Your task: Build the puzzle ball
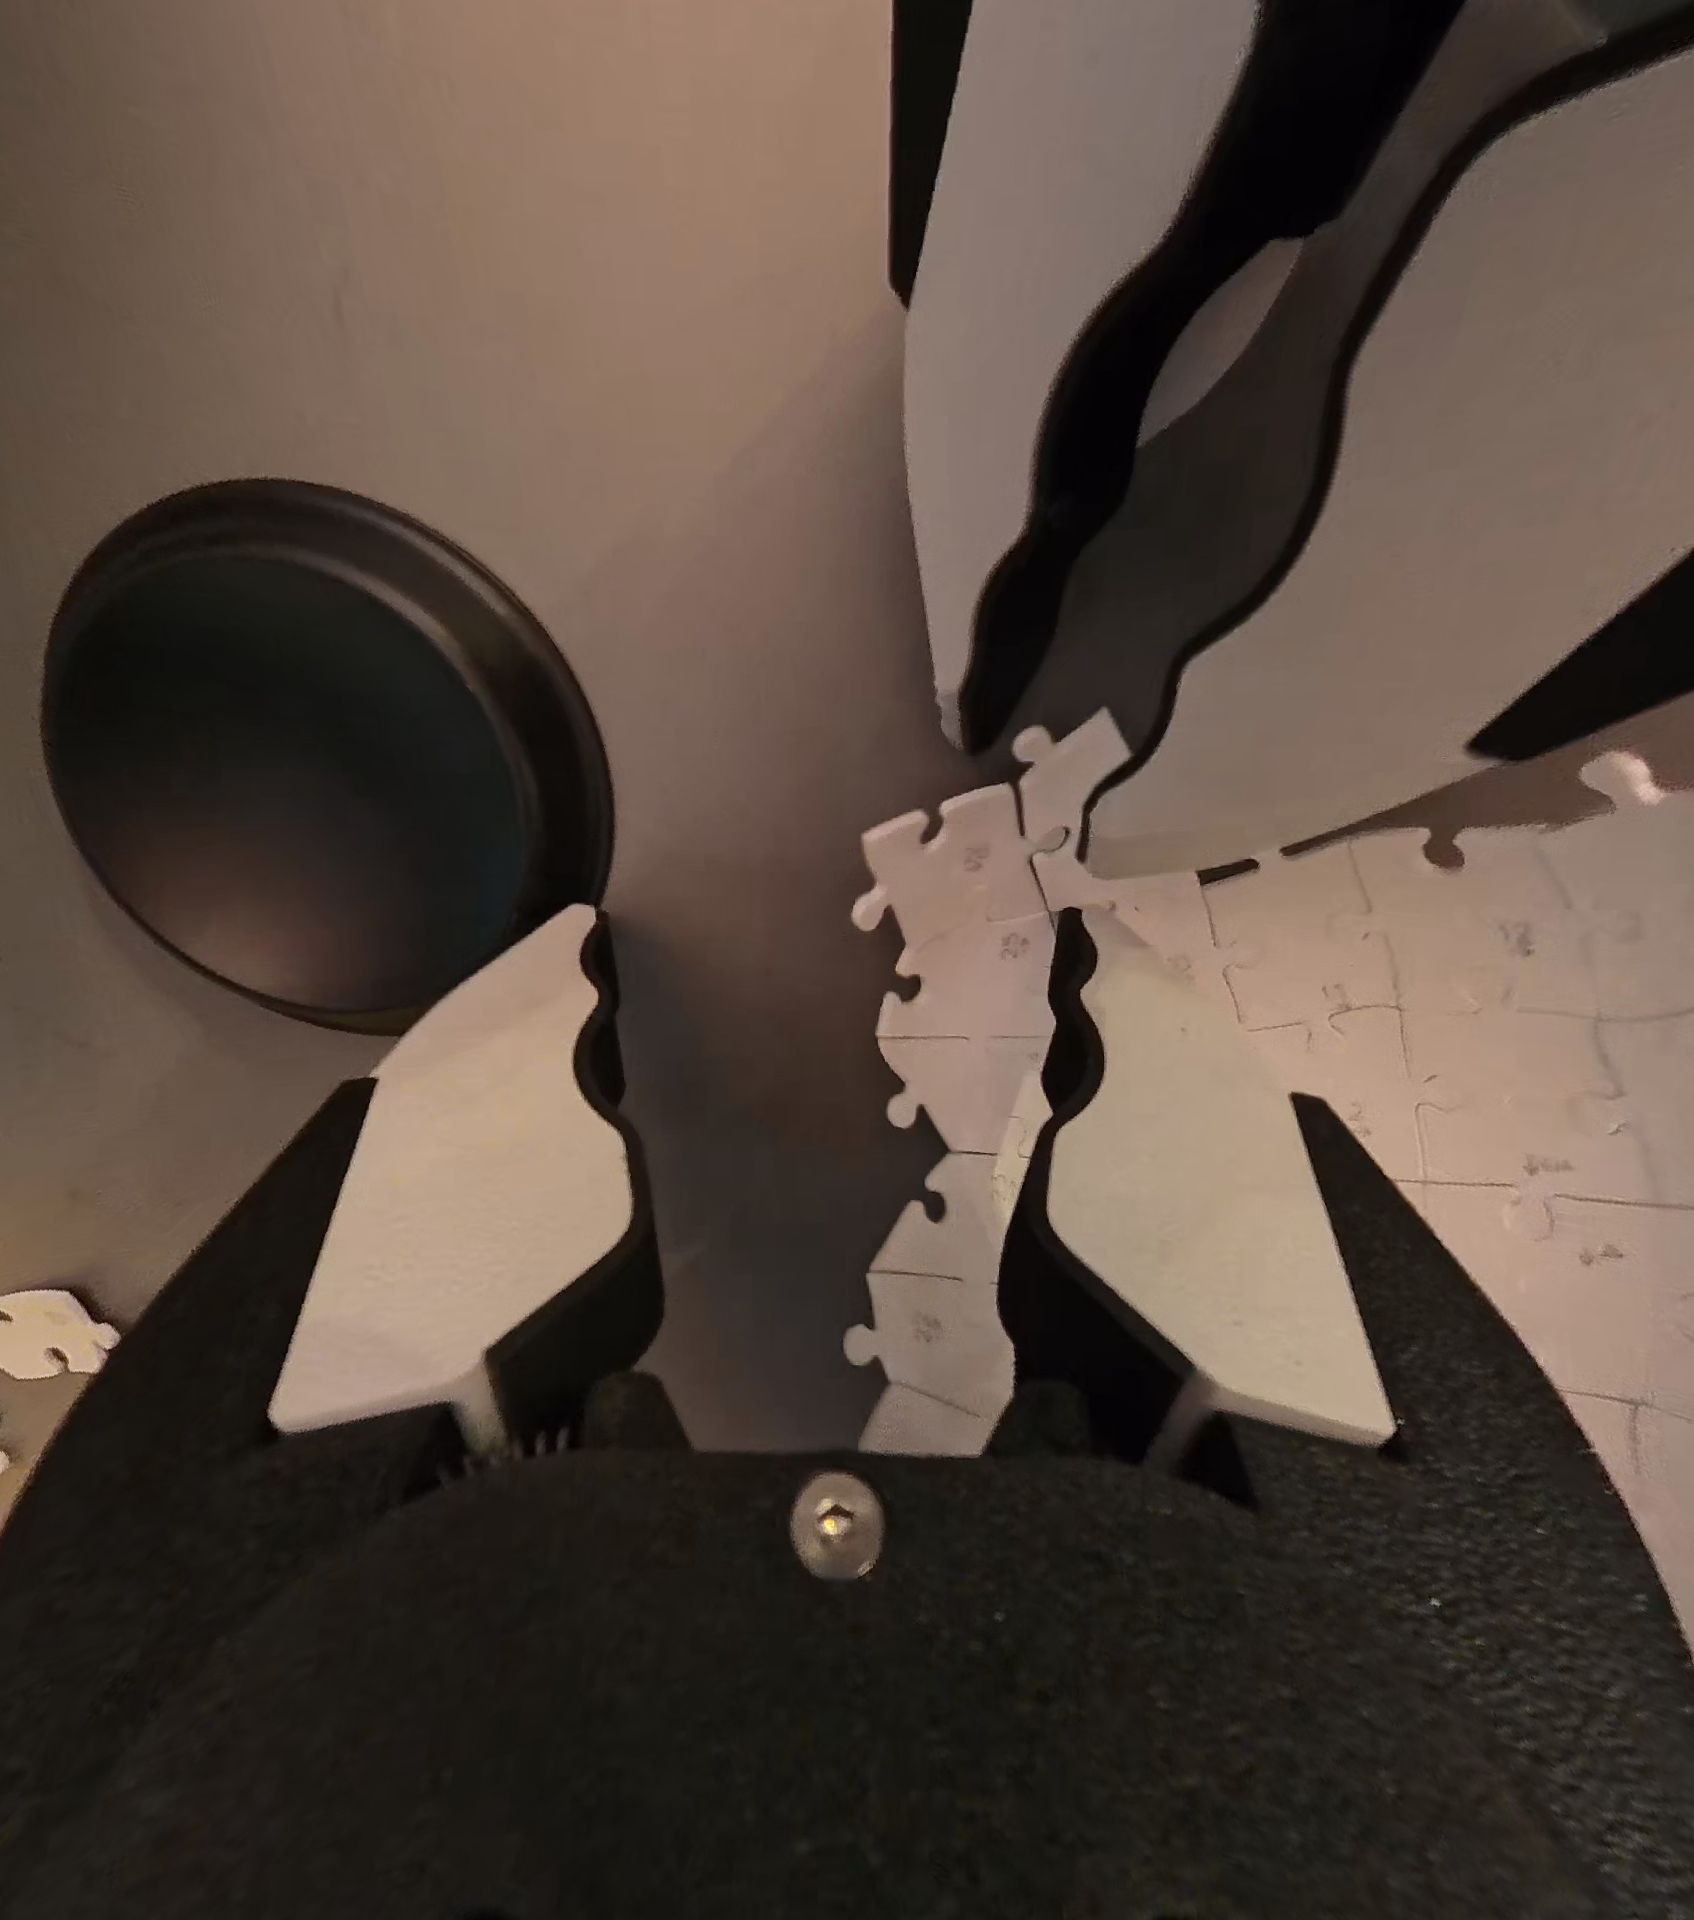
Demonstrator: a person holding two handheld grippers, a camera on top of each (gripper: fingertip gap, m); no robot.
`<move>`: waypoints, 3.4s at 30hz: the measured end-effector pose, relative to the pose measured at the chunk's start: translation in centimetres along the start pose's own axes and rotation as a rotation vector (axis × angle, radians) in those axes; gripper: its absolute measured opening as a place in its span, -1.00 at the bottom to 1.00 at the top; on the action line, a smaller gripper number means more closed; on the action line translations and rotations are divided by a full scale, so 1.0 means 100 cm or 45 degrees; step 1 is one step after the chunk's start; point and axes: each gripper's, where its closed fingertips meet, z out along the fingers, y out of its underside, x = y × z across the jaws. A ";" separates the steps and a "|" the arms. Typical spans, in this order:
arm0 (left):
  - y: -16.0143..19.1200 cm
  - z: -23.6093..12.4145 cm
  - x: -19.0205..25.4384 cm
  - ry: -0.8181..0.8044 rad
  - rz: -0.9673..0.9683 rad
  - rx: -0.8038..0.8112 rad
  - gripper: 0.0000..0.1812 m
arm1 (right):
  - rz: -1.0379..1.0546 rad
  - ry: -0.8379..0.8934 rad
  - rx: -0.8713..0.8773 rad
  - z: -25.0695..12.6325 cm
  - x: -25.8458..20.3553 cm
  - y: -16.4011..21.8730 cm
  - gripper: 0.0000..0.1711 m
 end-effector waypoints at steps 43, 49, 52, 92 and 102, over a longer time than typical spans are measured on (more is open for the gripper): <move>-0.003 0.001 0.000 0.034 0.045 0.091 -0.09 | -0.482 0.542 0.106 -0.004 0.041 -0.016 0.56; -0.003 0.001 0.000 0.039 0.033 0.100 -0.10 | -0.460 0.562 0.098 -0.004 0.042 -0.015 0.61; -0.003 0.001 0.000 0.039 0.030 0.104 -0.10 | -0.455 0.579 0.094 -0.004 0.044 -0.015 0.61; -0.008 0.001 -0.007 0.052 0.021 0.027 -0.19 | -0.341 0.545 0.069 -0.011 0.053 -0.009 0.48; -0.010 0.002 -0.007 0.039 0.044 0.012 -0.18 | -0.276 0.554 0.102 -0.017 0.058 -0.011 0.38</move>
